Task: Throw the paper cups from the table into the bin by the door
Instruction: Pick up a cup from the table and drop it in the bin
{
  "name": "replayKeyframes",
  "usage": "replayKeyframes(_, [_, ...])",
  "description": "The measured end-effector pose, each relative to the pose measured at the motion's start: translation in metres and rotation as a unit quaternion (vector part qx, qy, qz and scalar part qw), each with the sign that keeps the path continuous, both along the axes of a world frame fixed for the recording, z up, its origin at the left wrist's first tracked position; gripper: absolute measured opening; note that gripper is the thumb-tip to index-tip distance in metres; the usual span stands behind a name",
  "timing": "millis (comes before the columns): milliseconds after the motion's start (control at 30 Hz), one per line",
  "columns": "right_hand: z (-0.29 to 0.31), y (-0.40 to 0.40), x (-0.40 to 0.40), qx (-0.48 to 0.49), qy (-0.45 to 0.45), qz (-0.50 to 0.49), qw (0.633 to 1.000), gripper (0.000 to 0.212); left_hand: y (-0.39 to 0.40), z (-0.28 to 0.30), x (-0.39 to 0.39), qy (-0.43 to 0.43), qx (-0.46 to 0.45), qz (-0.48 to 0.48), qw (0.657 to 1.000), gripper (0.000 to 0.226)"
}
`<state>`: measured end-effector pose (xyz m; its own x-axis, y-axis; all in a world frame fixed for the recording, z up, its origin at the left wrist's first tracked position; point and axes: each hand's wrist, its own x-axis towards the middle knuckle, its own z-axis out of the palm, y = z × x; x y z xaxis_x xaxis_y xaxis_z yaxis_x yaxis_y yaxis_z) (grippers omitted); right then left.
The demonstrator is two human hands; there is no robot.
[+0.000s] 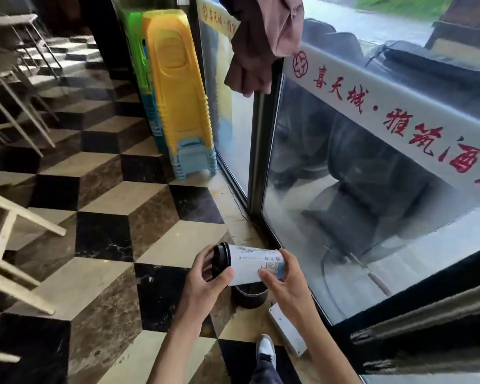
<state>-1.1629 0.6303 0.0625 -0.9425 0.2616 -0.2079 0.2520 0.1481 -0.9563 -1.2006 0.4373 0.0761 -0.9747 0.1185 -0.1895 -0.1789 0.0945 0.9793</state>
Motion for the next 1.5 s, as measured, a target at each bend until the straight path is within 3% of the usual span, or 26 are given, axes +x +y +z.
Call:
replayKeyframes(233, [-0.039, 0.052, -0.1, 0.001, -0.071, 0.019, 0.997, 0.073, 0.045, -0.039, -0.098, -0.085, -0.017, 0.012, 0.996, 0.086])
replayKeyframes(367, [-0.073, 0.067, -0.137, -0.001, -0.123, 0.017, 0.992, 0.074, 0.063, -0.076, -0.138, -0.132, -0.044, 0.003, 0.99, 0.072])
replayKeyframes(500, [-0.127, 0.076, -0.157, 0.008, -0.187, 0.006, 0.982, 0.073, 0.074, -0.134, -0.164, -0.195, -0.062, -0.01, 0.979, 0.075])
replayKeyframes(633, [-0.189, 0.081, -0.161, -0.004, -0.251, 0.004, 0.968, 0.059, 0.079, -0.194, -0.172, -0.263, -0.088, -0.035, 0.96, 0.072])
replayKeyframes(767, [-0.262, 0.078, -0.174, -0.008, -0.313, 0.002, 0.95, 0.075, 0.079, -0.266, -0.186, -0.324, -0.123, -0.045, 0.937, 0.077])
replayKeyframes(867, [-0.328, 0.076, -0.185, -0.008, -0.348, 0.0, 0.937, 0.075, 0.081, -0.331, -0.2, -0.346, -0.129, -0.049, 0.928, 0.074])
replayKeyframes(1200, [-0.543, 0.079, -0.226, -0.009, -0.395, -0.058, 0.917, 0.076, 0.095, -0.541, -0.26, -0.381, -0.131, -0.066, 0.913, 0.054])
replayKeyframes(1333, [-0.584, 0.084, -0.24, -0.007, -0.388, -0.057, 0.92, 0.076, 0.101, -0.585, -0.272, -0.385, -0.126, -0.053, 0.913, 0.044])
replayKeyframes(1500, [-0.593, 0.093, -0.251, -0.049, -0.365, -0.09, 0.925, 0.075, 0.1, -0.595, -0.282, -0.381, -0.107, -0.062, 0.916, 0.067])
